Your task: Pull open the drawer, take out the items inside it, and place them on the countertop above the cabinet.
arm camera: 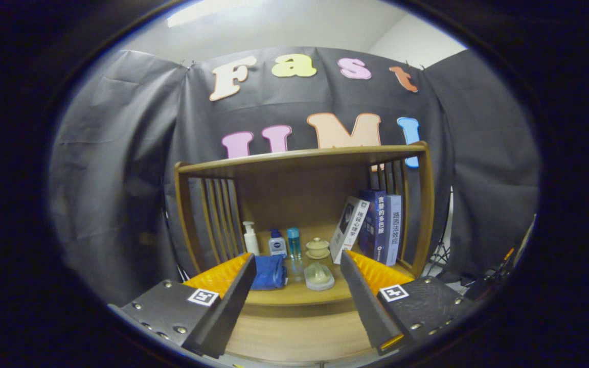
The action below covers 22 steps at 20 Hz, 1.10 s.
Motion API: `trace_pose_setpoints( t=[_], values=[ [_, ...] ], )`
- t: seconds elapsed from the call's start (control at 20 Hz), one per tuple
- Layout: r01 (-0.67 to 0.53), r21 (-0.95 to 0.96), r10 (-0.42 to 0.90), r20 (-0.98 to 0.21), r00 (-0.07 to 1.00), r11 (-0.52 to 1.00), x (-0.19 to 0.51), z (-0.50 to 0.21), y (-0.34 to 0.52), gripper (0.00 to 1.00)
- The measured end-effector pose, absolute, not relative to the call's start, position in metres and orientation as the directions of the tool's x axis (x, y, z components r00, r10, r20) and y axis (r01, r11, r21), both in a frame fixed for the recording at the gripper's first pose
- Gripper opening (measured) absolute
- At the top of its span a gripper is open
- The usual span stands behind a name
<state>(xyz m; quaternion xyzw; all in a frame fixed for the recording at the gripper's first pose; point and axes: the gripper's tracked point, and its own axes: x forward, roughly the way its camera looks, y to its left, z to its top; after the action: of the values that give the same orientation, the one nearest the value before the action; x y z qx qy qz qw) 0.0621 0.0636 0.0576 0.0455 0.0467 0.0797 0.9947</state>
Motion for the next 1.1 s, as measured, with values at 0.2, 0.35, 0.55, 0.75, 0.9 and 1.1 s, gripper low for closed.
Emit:
trace_pose_setpoints(
  t=[0.2,0.35,0.55,0.75,0.9,1.1],
  values=[
    [-0.146,0.108,0.155,-0.080,0.985,0.983,0.010,0.038,0.058,0.98],
    [-0.113,0.040,0.116,-0.098,0.988,0.993,-0.019,0.004,0.043,0.99],
    [-0.091,0.026,0.093,-0.101,0.990,0.995,-0.048,-0.034,0.027,0.99],
    [-0.091,-0.008,0.089,-0.140,0.986,0.996,-0.068,-0.078,0.017,0.99],
    [-0.097,-0.006,0.094,-0.194,0.976,0.995,-0.074,-0.112,0.016,0.99],
    [-0.102,0.008,0.101,-0.241,0.965,0.995,-0.073,-0.148,0.017,0.99]
  ],
)
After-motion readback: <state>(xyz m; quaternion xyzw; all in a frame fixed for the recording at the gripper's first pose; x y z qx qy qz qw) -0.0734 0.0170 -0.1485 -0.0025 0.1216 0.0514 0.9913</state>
